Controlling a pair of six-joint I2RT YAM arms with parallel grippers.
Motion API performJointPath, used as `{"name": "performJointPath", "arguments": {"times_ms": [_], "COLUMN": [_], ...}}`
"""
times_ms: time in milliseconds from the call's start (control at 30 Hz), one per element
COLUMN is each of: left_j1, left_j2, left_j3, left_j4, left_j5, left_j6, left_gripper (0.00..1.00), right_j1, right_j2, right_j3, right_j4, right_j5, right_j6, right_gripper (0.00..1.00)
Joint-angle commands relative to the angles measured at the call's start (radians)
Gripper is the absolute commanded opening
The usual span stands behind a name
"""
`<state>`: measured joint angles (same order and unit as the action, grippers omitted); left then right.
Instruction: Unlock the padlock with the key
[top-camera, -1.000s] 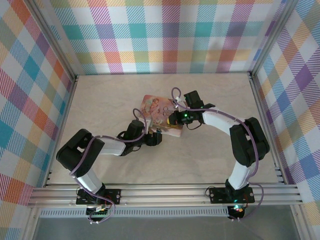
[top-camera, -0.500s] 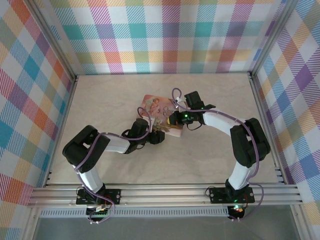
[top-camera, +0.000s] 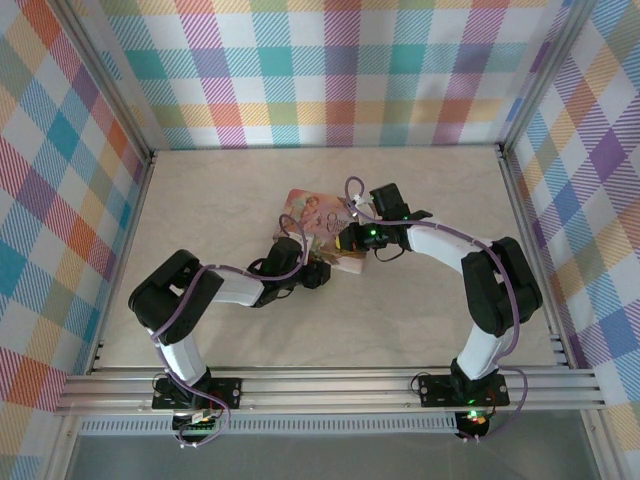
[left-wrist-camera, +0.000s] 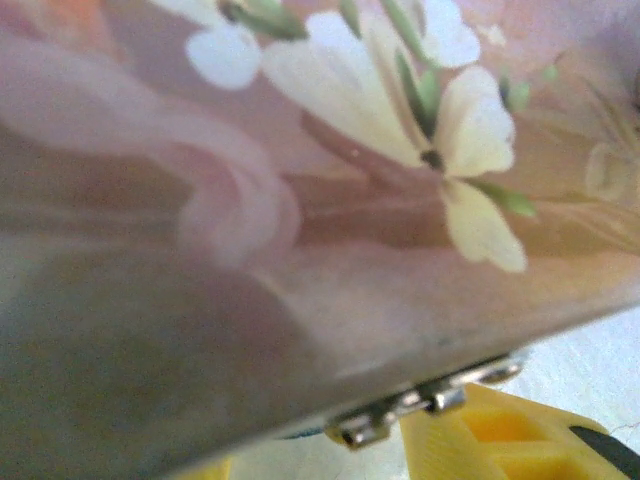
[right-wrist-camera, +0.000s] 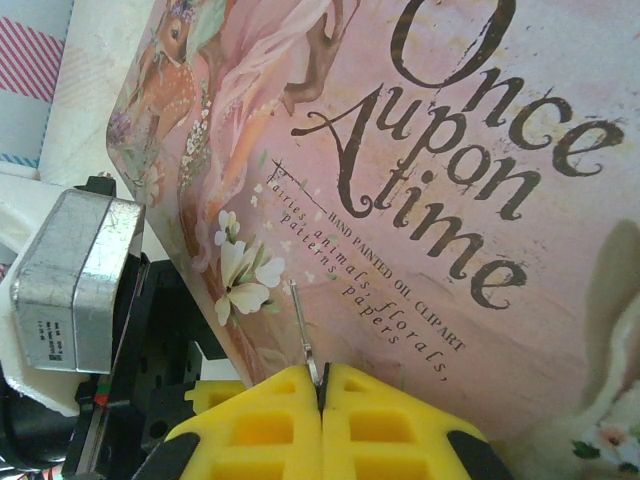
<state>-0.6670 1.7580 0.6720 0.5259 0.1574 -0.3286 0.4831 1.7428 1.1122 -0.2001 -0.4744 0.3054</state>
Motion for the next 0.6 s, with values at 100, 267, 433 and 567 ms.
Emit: {"name": "performJointPath", "arguments": {"times_ms": [100, 267, 433, 567], "left_j1": [-0.029, -0.042, -0.057, -0.063], "left_j2": [-0.028, -0.048, -0.075, -0.089], "left_j3": [0.035, 0.032, 0.03, 0.031], "left_j4": [0.02, 0.01, 0.0, -0.015], "left_j5": [-0.066, -0.116, -0.166, -0.192], "left_j6": [-0.003, -0.004, -0.007, -0.007], "left_gripper": [0.45, 0.45, 0.47, 0.47], "right_j1": [-0.005, -0.005, -0.003, -0.003], "right_j2": [0.016, 0.017, 0.019, 0.02], "right_j3": [-0.043, -0.048, -0.048, -0.048], "right_j4": [-0.091, -0.086, -0.084, -0.084], "right_j5": [0.054, 0.051, 0.05, 0.049], "right_j6": [0.002, 0.009, 0.01, 0.012], "right_gripper": [0.0, 0.0, 0.0, 0.0]}}
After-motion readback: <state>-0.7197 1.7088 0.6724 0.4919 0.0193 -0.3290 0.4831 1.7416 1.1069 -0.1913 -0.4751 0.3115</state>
